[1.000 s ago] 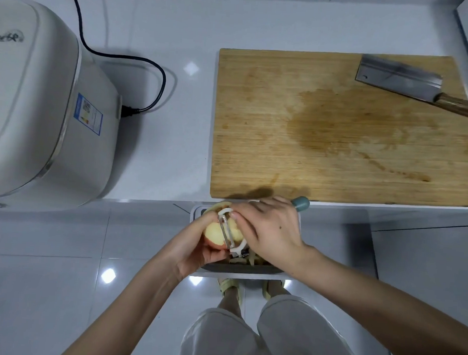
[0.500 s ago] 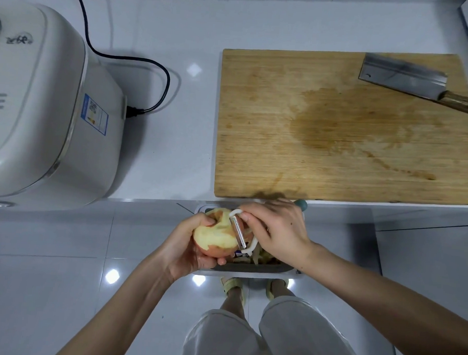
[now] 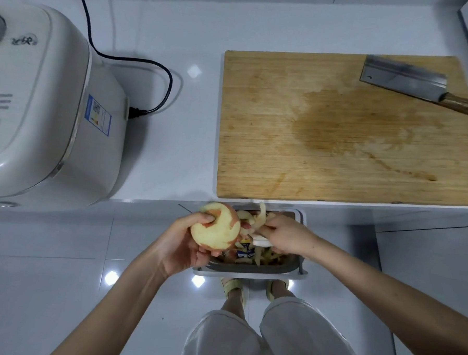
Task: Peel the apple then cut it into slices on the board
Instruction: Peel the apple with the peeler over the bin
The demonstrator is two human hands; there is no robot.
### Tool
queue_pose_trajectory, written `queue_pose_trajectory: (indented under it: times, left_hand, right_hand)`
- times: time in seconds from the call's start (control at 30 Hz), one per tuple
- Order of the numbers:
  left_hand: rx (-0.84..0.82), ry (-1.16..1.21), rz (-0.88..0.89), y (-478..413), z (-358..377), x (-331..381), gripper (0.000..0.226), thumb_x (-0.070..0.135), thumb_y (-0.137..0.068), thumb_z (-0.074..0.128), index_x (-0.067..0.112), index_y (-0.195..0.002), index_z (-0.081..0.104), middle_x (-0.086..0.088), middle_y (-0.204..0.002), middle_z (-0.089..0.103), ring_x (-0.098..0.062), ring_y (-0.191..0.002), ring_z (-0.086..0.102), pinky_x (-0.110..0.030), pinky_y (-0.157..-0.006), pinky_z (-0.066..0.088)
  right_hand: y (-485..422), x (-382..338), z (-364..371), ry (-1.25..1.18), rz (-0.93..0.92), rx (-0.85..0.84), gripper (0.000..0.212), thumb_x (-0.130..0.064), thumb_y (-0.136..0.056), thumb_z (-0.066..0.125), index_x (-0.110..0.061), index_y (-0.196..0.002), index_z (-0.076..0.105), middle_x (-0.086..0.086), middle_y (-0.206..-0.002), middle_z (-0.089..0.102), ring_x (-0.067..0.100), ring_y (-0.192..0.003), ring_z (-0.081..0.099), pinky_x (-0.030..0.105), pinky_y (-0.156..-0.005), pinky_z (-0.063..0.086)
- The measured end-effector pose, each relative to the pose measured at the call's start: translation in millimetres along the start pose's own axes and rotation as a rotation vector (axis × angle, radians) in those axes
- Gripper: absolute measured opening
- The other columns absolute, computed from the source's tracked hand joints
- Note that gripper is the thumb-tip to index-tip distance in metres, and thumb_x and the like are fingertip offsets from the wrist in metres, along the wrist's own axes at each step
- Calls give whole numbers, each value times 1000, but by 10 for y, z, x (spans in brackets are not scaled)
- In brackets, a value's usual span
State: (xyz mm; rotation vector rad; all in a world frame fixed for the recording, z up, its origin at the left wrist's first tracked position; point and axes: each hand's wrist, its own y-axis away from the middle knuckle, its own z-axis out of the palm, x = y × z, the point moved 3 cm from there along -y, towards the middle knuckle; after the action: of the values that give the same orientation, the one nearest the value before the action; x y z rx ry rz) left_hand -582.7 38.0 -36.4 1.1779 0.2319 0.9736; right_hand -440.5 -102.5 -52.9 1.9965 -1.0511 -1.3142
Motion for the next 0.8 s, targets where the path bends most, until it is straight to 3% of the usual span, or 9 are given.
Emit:
queue_pose_trajectory:
  times: [0.1, 0.17, 0.2, 0.27, 0.37, 0.43, 0.6, 0.73, 0.8]
  left_hand:
    - [35, -17, -55, -61, -10, -36, 62, 32, -48, 76, -1, -98, 56, -16, -69, 56, -19, -54, 48, -17, -41, 34]
    - [61, -32, -54, -77, -7, -39, 66, 34, -44, 77, 1, -97, 56, -14, -69, 55, -17, -54, 46, -18, -42, 36]
    - [76, -40, -40, -81, -1, -32, 67, 35, -43, 77, 4, -99, 56, -13, -72, 56, -16, -54, 47, -19, -42, 37]
    - [100, -49, -5, -82, 10, -16, 65, 34, -45, 76, 10, -102, 57, -12, -81, 57, -17, -60, 50, -21, -46, 43]
    - [68, -8, 42, -92, 49, -17, 58, 30, -58, 70, 12, -112, 57, -16, -96, 62, -26, -76, 62, -35, -61, 57]
    - [21, 53, 79, -99, 102, -12, 51, 21, -65, 66, 9, -114, 58, -20, -102, 65, -34, -86, 67, -46, -70, 58]
    - [-7, 61, 77, -59, 197, -5, 41, 20, -67, 59, 7, -106, 58, -20, -89, 68, -34, -76, 68, -38, -58, 60]
    - [-25, 56, 24, -5, 173, -14, 52, 20, -66, 65, 4, -114, 55, -24, -92, 64, -37, -69, 66, -33, -50, 56]
    - [-108, 53, -2, 50, 162, 11, 65, 21, -49, 78, 1, -109, 60, -27, -87, 64, -39, -63, 65, -33, -48, 55]
  right_hand:
    - [100, -20, 35, -291, 219, -240, 22, -33, -98, 32, -32, -94, 54, 5, -57, 52, 12, -41, 35, 21, -39, 25]
    - [159, -62, 30, -376, 219, -274, 26, -25, -99, 32, -20, -93, 58, 0, -45, 52, 11, -39, 33, 20, -39, 24]
    - [179, -94, 2, -397, 171, -212, 27, -24, -99, 35, -17, -90, 60, -5, -41, 52, 11, -39, 34, 20, -39, 25]
    - [207, -173, -71, -293, -35, 81, 32, -30, -98, 41, -13, -84, 64, -10, -41, 50, 8, -42, 40, 21, -44, 29]
    - [310, -365, -120, 146, -499, 647, 34, -34, -95, 43, -16, -77, 65, -11, -50, 53, 9, -50, 51, 22, -50, 32]
    - [316, -444, -76, 339, -751, 814, 31, -32, -92, 47, -16, -76, 68, -7, -58, 62, 16, -53, 58, 24, -54, 39]
    - [232, -451, -61, 418, -898, 925, 28, -30, -91, 52, -15, -75, 70, -2, -58, 65, 19, -52, 59, 29, -55, 44]
    - [216, -342, -112, 310, -910, 884, 30, -29, -93, 48, -14, -77, 69, -3, -60, 66, 19, -53, 59, 29, -54, 44]
    - [161, -221, -157, 322, -870, 849, 29, -28, -93, 48, -15, -77, 69, -4, -59, 65, 17, -52, 59, 28, -53, 44]
